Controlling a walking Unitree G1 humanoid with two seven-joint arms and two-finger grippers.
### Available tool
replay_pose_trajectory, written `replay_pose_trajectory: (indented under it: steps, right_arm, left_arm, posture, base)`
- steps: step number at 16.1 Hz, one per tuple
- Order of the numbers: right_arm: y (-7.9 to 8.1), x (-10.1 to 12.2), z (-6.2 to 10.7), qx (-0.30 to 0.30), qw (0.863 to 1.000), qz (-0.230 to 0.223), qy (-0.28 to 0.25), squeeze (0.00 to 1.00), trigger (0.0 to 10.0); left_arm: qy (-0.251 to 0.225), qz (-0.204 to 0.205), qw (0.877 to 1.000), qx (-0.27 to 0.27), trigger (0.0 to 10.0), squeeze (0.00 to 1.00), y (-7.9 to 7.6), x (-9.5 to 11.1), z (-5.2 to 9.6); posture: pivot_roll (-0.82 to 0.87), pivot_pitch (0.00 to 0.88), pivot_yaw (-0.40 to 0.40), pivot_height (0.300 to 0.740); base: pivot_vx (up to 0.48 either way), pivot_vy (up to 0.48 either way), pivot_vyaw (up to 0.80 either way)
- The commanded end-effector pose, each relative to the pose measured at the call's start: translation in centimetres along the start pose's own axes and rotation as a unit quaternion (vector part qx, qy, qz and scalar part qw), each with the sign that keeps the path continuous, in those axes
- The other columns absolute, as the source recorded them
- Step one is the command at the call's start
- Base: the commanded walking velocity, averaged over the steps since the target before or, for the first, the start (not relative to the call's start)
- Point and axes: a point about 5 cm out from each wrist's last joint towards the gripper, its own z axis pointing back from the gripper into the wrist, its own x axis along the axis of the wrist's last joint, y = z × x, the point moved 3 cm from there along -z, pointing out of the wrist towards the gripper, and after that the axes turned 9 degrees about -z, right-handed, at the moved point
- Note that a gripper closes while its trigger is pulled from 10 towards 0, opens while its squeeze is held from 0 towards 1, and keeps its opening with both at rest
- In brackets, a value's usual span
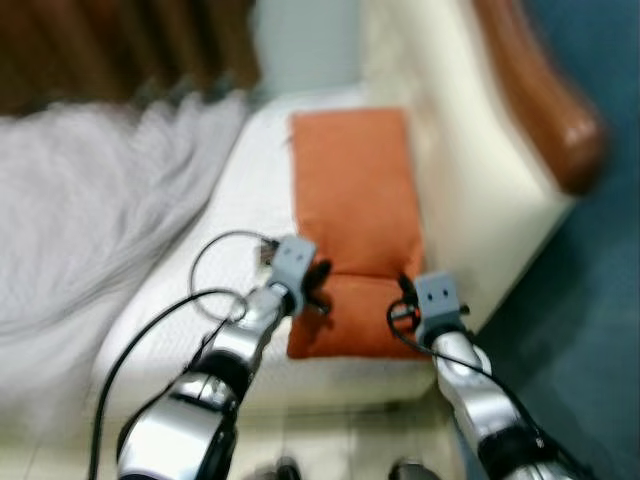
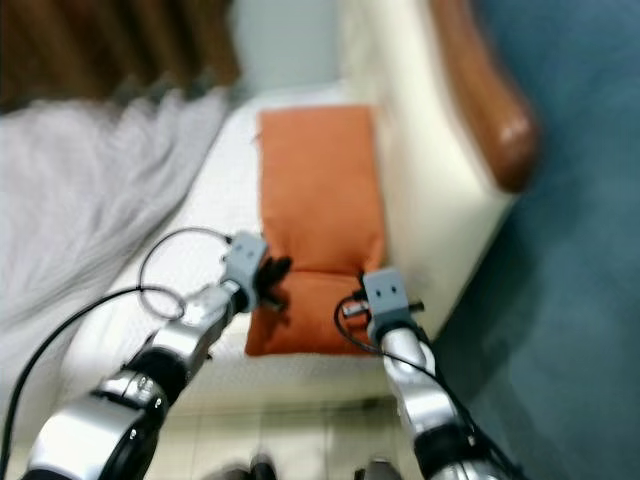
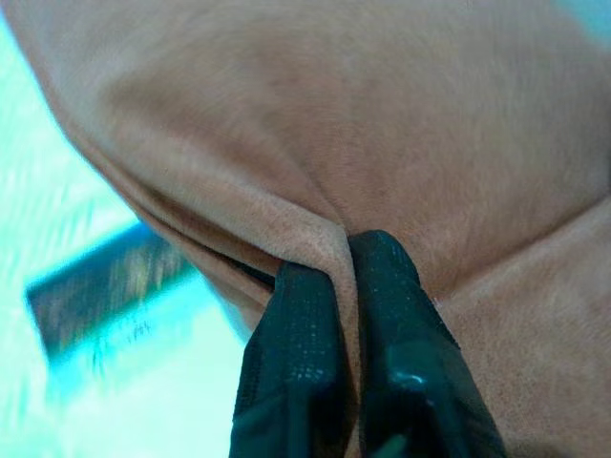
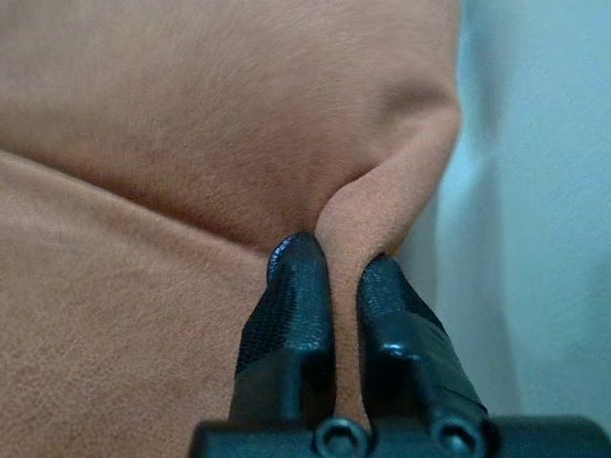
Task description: Clean up the room
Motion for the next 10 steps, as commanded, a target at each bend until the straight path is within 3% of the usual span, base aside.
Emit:
replay_pose_trajectory:
  steps: [1,7,10]
  right_arm:
    - [-3.6,-0.5,0.0,-0.086,0.996,0.001,0.014,0.00,10.0]
    - [-3.6,-0.6,-0.9,-0.093,0.995,0.021,0.024,0.00,10.0]
    - [-5.0,3.9,-1.6,-0.129,0.988,0.042,-0.079,0.00,10.0]
  left_arm:
    - [0.046,0.001,0.999,0.026,10.0,0.00,1.8,-2.0,1.0]
    - [0.061,-0.032,0.996,0.063,10.0,0.00,4.0,-1.3,1.1]
    - [0.008,-0.058,0.995,0.085,10.0,0.00,5.9,1.5,1.0]
  posture:
    - [-0.21,0.504,0.101,0.740]
    - [-0.22,0.576,0.079,0.740]
    - [-0.20,0.554,0.072,0.740]
  base:
    - [0.000,0.000,0.00]
    - [0.000,0.000,0.00]
    - [0.000,0.000,0.00]
